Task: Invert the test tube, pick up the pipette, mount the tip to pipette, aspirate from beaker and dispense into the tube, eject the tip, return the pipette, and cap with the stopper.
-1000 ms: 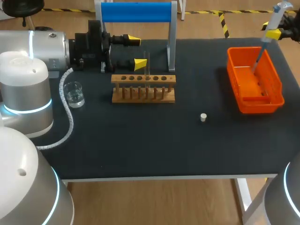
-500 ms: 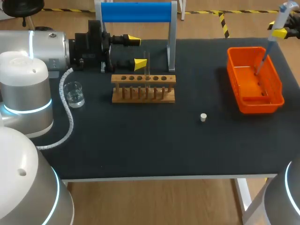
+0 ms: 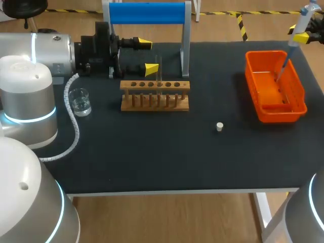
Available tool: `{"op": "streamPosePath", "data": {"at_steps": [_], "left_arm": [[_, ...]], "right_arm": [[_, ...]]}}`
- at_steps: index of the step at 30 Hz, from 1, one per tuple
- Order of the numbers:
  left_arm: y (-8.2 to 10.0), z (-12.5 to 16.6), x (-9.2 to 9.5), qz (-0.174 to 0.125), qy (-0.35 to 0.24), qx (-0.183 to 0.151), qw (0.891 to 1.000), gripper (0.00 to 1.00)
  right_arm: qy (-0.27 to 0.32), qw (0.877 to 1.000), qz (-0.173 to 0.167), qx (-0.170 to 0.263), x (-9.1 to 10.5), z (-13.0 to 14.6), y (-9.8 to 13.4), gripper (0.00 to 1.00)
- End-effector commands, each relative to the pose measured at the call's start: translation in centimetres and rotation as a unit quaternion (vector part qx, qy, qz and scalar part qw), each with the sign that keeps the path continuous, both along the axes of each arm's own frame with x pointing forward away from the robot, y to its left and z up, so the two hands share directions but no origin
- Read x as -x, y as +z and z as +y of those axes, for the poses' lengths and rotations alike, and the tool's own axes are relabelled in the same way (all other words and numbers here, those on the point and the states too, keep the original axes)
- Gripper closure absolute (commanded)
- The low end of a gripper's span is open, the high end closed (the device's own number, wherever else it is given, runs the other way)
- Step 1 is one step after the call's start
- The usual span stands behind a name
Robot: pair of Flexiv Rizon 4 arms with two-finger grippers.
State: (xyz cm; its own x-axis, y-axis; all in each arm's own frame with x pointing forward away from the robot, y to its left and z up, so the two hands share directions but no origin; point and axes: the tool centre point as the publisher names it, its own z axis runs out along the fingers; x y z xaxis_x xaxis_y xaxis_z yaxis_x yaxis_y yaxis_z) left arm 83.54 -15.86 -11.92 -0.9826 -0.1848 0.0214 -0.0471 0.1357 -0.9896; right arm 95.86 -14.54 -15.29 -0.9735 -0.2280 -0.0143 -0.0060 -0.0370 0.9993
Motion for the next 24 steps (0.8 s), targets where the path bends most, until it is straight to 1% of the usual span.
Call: {"op": "streamPosePath", "data": {"at_steps": [1, 2, 24], "left_arm": [[-0.1, -0.14, 0.03, -0.001, 0.002, 0.002, 1.0, 0.0], [-0.1, -0.14, 0.03, -0.001, 0.002, 0.002, 1.0, 0.0], [-0.1, -0.14, 0.03, -0.001, 0.002, 0.002, 1.0, 0.0]], "right_arm": [[0.025, 1.0, -0.003, 0.007, -0.39, -0.33, -0.05, 1.0], [0.024, 1.0, -0.005, 0.012, -0.32, -0.32, -0.04, 1.0], [0.024, 1.0, -0.005, 0.012, -0.32, -0.32, -0.04, 1.0]]}}
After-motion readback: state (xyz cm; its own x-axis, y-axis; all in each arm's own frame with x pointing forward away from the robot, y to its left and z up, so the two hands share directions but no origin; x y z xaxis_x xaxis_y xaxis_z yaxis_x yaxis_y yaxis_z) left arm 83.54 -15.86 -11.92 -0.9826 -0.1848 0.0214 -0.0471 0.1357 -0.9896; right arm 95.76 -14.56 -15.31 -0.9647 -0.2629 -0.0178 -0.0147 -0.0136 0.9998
